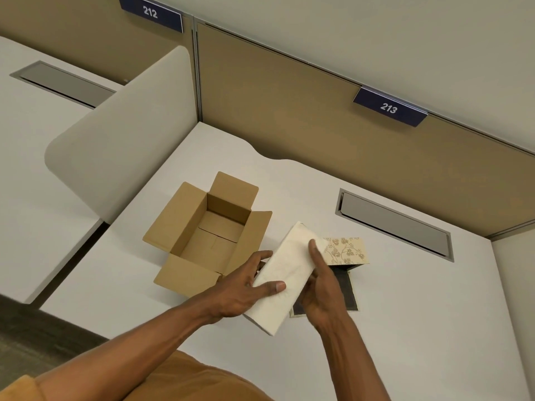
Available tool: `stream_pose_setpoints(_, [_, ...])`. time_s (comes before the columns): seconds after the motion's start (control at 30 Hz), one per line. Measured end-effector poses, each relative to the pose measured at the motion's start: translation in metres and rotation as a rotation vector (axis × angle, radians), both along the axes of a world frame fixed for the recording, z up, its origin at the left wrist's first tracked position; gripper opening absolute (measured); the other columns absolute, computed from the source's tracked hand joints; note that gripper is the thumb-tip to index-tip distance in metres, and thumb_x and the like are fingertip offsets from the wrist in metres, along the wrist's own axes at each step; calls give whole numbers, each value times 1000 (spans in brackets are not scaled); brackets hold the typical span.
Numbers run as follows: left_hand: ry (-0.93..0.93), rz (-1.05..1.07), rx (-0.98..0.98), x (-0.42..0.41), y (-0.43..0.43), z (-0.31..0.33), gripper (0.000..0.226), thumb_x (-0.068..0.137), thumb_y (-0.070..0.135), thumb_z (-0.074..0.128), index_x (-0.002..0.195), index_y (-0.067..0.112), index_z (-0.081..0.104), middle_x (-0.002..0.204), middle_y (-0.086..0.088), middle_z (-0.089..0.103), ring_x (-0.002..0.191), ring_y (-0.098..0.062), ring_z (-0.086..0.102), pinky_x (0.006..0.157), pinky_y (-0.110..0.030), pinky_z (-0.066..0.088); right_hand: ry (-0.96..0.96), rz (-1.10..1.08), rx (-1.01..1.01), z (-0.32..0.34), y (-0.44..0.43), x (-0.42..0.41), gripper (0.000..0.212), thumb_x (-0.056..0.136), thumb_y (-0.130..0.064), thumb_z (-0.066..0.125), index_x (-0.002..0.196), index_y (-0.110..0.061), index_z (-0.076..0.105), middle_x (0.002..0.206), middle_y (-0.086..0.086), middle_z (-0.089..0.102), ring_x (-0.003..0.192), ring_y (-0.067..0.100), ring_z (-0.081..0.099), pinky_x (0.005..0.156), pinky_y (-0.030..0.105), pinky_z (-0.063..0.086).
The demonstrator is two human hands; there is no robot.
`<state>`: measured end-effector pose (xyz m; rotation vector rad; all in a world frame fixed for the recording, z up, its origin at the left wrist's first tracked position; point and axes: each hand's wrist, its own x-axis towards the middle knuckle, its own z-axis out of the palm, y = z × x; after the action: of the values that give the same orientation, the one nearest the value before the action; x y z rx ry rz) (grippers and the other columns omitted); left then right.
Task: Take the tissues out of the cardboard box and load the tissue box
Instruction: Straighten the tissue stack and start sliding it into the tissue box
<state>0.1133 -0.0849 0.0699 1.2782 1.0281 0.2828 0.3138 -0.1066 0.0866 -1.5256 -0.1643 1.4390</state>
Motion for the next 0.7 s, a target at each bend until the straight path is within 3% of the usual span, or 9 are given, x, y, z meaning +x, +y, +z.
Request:
stream_pose_setpoints(0.1, [8, 6, 16, 6, -3, 3, 82, 92, 64, 73, 157, 47, 26, 146, 12, 52, 121, -13, 66, 99, -41, 66, -37, 45, -7, -5, -9, -8, 70, 69, -49, 92, 128, -15, 74, 119, 13, 84, 114, 38, 78, 102, 63, 61])
stream_pose_setpoints(0.23, [92, -58, 122, 18, -2, 19, 85, 96, 57, 70, 161, 40, 18, 144, 14, 47, 112, -6, 63, 85, -21, 62, 28, -22, 35, -6, -14, -15, 43, 93, -41, 80, 125, -13, 74, 113, 13, 85, 105, 37, 82, 95, 61, 64])
stream_pose_setpoints(0.3, [157, -75, 214, 26, -3, 25, 90, 96, 61, 69, 163, 35, 14, 154, 12, 43, 122, -11, 60, 95, -25, 60, 45, -82, 53, -10, -15, -16, 37, 98, -45, 74, 121, -16, 73, 103, 10, 87, 97, 34, 83, 87, 56, 66])
stream_pose_setpoints(0.37, [237, -117, 301, 33, -6, 29, 98, 96, 66, 65, 167, 31, 7, 167, 7, 34, 140, -19, 52, 112, -37, 55, 46, -134, 44, -15, -16, -18, 45, 92, -56, 74, 117, -18, 73, 102, 11, 87, 100, 35, 81, 90, 58, 65])
stream_pose_setpoints(0.47, [376, -235, 400, 43, -9, 35, 112, 95, 72, 60, 169, 23, -7, 177, 1, 17, 155, -23, 37, 123, -41, 43, 85, -207, 29, -25, -16, -15, 67, 80, -67, 79, 125, -18, 73, 124, 19, 80, 118, 43, 75, 106, 67, 57])
stream_pose_setpoints(0.53, [403, -279, 429, 47, -9, 40, 123, 89, 77, 62, 168, 21, -14, 180, 0, 6, 163, -25, 22, 129, -43, 32, 94, -233, 29, -24, -16, -9, 54, 90, -63, 73, 122, -19, 71, 123, 18, 78, 116, 40, 73, 100, 61, 60])
stream_pose_setpoints(0.6, [390, -281, 502, 50, -3, 41, 128, 86, 82, 61, 168, 22, -18, 181, 4, -12, 168, -20, 2, 135, -44, 15, 111, -262, 54, -20, -17, -3, 43, 98, -57, 67, 120, -21, 71, 112, 14, 81, 107, 35, 75, 84, 49, 61])
stream_pose_setpoints(0.7, [267, -243, 627, 60, 8, 37, 124, 87, 83, 53, 168, 25, -22, 176, 13, -31, 163, -5, -24, 133, -29, -11, 177, -266, 87, -23, -20, 1, 65, 88, -63, 71, 138, -21, 68, 123, 15, 82, 116, 40, 75, 87, 49, 63])
